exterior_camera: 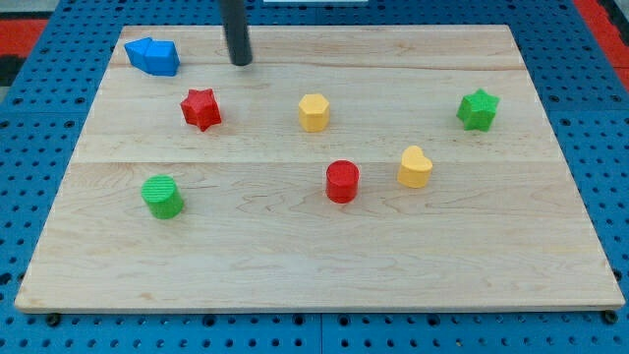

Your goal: Push the red star to the right side of the blue cube

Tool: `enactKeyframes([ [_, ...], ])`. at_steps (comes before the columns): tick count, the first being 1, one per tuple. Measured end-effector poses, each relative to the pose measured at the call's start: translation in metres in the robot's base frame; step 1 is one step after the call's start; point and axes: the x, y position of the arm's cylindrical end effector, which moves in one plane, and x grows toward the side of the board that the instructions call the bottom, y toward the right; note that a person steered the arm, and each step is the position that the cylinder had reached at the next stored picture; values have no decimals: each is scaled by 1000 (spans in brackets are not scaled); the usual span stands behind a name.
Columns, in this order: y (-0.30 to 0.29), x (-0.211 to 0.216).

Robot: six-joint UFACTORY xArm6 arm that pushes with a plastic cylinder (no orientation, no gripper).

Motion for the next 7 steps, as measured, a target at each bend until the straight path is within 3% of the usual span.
enactKeyframes([
  [3,23,6],
  [7,-15,121],
])
